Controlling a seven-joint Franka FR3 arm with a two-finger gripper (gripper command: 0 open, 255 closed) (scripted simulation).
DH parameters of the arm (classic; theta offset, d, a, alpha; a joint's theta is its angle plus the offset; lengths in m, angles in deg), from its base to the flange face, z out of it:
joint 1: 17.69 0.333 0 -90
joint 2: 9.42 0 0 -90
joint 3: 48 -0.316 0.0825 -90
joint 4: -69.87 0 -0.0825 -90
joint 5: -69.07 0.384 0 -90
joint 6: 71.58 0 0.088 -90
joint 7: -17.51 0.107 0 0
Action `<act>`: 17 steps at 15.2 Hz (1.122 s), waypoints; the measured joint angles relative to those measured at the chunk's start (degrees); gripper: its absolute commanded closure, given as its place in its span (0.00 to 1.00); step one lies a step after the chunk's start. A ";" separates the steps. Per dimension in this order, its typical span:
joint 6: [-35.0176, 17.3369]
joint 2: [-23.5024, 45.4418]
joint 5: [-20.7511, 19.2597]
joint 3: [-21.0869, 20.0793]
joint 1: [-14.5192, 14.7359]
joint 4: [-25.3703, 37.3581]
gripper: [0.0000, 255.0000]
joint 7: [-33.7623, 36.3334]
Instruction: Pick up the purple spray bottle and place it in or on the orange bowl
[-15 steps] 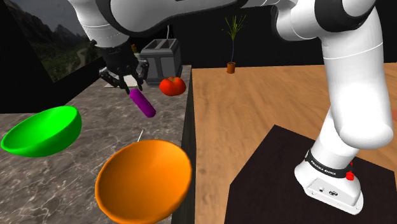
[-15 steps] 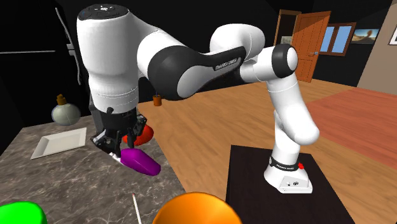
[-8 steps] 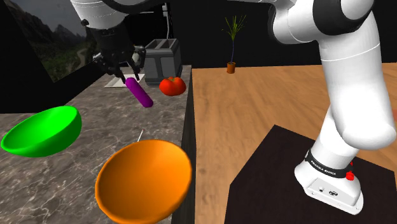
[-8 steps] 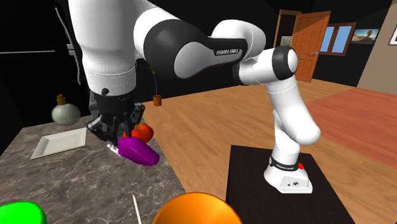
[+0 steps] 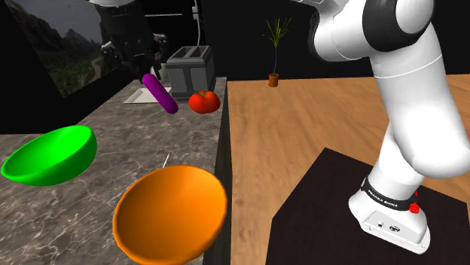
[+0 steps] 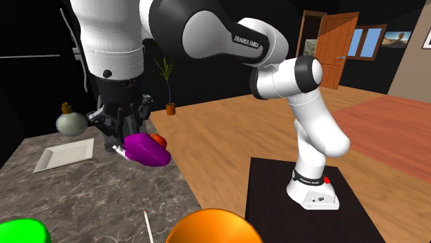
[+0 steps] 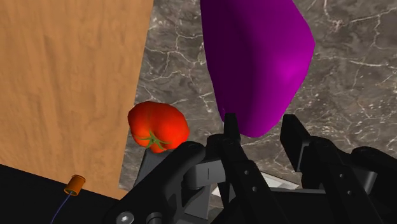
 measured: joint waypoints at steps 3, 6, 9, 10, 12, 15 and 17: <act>3.52 2.35 -1.71 1.02 3.24 6.67 1.00 -1.69; 3.54 0.51 -0.85 0.09 3.67 3.74 1.00 0.96; 2.44 -3.01 1.15 -1.65 3.17 -2.54 1.00 5.18; 2.16 -4.13 1.84 -2.18 3.06 -4.40 1.00 6.49; 2.24 -5.21 2.49 -2.91 4.02 -6.25 1.00 8.93; 2.82 -5.81 2.85 -3.76 6.27 -7.60 1.00 12.46; 3.66 -5.84 2.89 -4.29 8.46 -7.77 1.00 15.07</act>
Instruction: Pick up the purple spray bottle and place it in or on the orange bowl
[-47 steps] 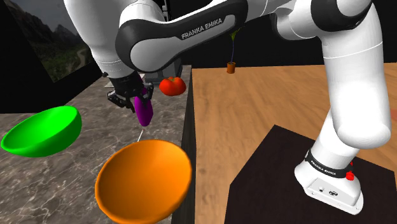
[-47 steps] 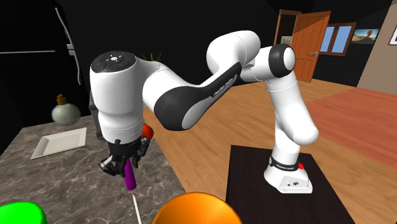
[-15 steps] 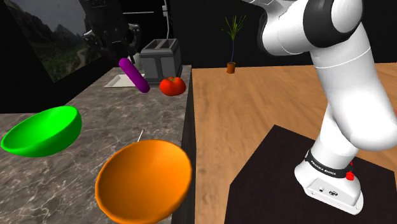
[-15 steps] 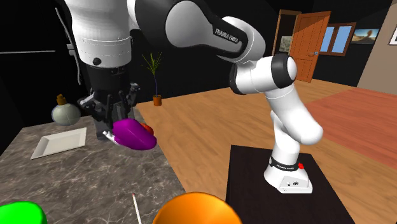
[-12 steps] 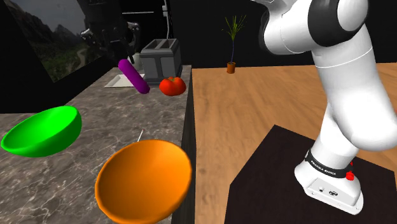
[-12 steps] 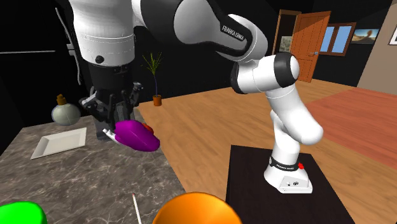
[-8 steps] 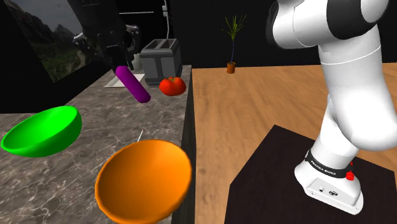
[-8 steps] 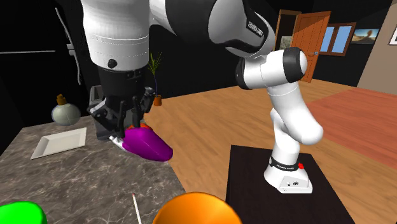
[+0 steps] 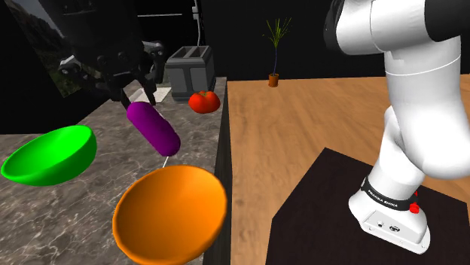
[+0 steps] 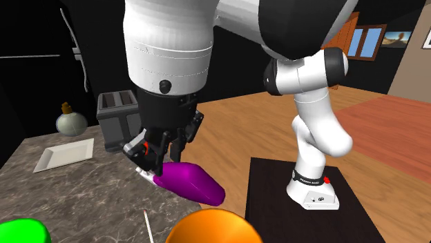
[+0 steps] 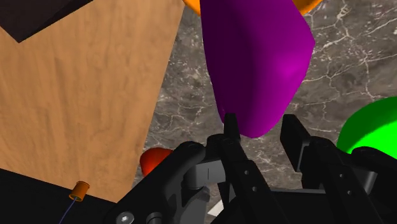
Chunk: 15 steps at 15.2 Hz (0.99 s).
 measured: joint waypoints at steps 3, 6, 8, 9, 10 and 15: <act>0.79 -0.05 0.12 -0.73 2.69 -0.63 1.00 3.51; 2.73 1.08 -0.55 -1.12 6.95 1.09 1.00 6.97; 4.08 2.85 -1.56 -1.04 10.64 3.24 1.00 9.30; 4.80 3.30 -1.82 -1.08 12.12 3.99 1.00 10.36; 5.50 4.05 -2.24 -1.04 13.88 5.08 1.00 11.45; 3.48 3.30 -1.15 -1.90 13.89 1.04 1.00 14.73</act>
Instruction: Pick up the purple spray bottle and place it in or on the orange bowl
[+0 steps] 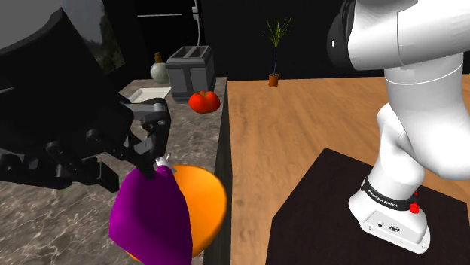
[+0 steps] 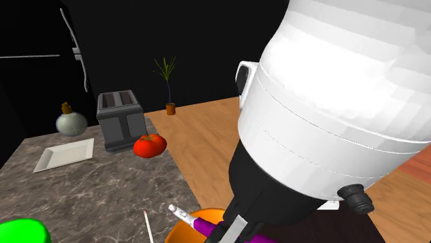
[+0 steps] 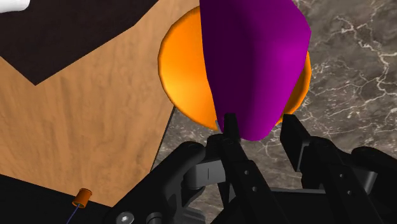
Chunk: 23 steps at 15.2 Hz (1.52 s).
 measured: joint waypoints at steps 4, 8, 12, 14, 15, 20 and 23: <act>-3.82 -1.35 1.36 -0.65 -2.66 -5.65 1.00 1.33; -6.20 -2.12 2.11 -1.00 -4.13 -9.05 1.00 2.16; -6.39 -2.20 2.17 -1.02 -4.25 -9.31 1.00 2.22; -6.39 -2.20 2.17 -1.02 -4.26 -9.32 0.00 2.22; -6.40 -2.21 2.17 -1.03 -4.26 -9.32 0.00 2.22; -5.39 -1.75 1.82 -0.90 -3.38 -7.83 0.00 2.13; 1.20 1.76 -1.14 0.44 2.86 2.85 0.00 0.72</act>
